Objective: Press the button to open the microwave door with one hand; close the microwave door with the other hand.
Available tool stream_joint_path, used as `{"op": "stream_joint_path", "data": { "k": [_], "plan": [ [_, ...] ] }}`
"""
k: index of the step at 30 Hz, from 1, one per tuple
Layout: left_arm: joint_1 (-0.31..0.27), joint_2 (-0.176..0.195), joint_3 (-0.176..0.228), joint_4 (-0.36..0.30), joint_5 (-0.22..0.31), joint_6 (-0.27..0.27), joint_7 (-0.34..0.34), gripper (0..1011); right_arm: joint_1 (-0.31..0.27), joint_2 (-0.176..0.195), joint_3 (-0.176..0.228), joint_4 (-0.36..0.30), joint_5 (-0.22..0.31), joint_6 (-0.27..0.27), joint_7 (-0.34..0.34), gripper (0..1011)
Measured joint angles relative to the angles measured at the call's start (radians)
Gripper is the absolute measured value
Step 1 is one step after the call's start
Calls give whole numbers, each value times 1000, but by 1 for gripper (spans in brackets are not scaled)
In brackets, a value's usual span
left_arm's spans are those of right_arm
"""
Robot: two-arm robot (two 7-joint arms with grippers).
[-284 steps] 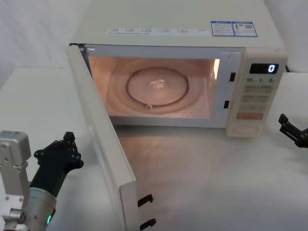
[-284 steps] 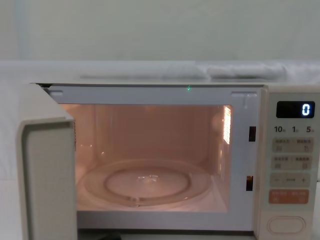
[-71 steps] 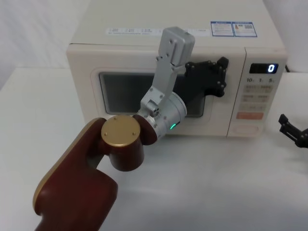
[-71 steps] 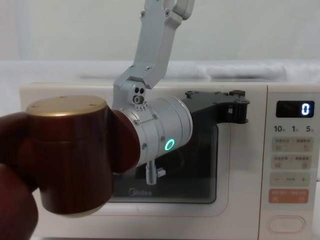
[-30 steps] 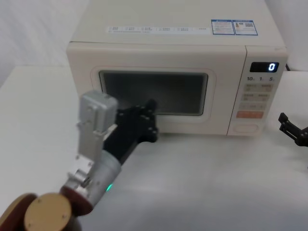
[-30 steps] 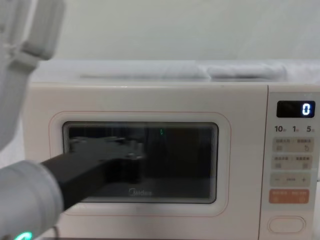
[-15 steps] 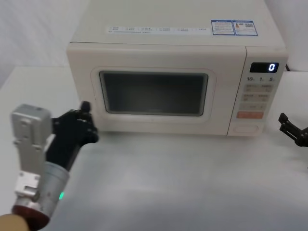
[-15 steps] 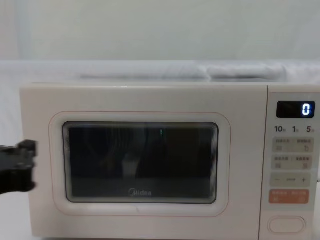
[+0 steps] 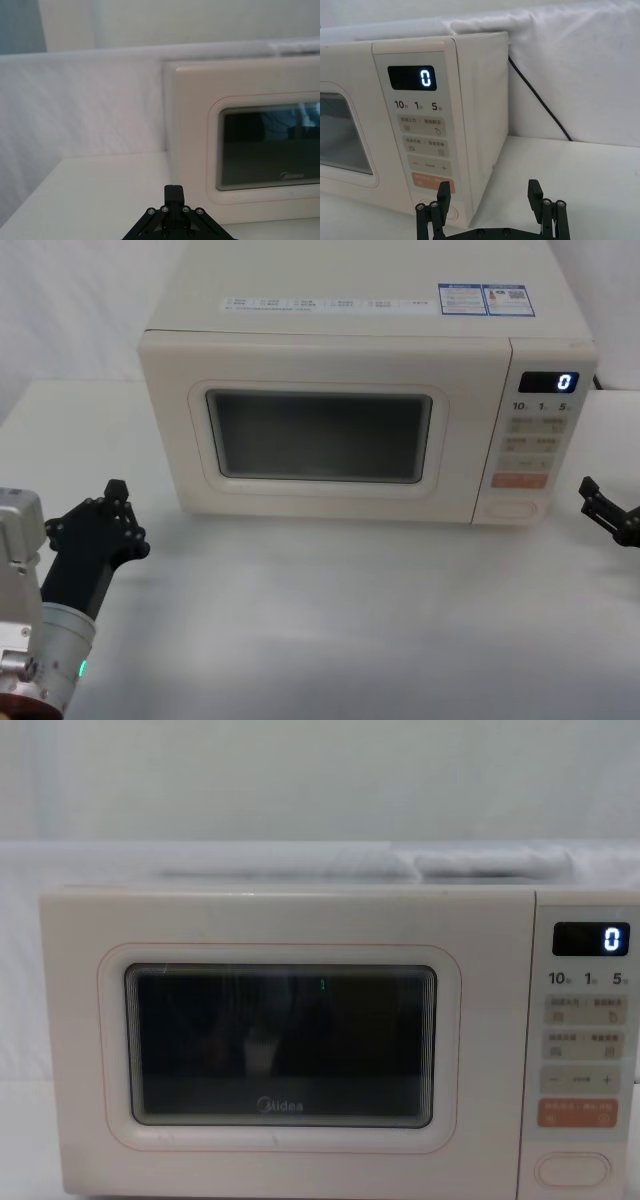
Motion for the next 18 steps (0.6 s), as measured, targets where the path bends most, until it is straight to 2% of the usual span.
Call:
{"op": "stream_joint_path", "data": {
  "k": [4,13,18],
  "plan": [
    [0,-14,-18,12,-6,1,-4,0,0,0,0,0,0,0,0,1002],
    [-6,-50,-75,37,-78,20,-48,0,0,0,0,0,0,0,0,1002],
    [-8,-56,-83,47,-77,28,-56,0,0,0,0,0,0,0,0,1002]
  ]
}}
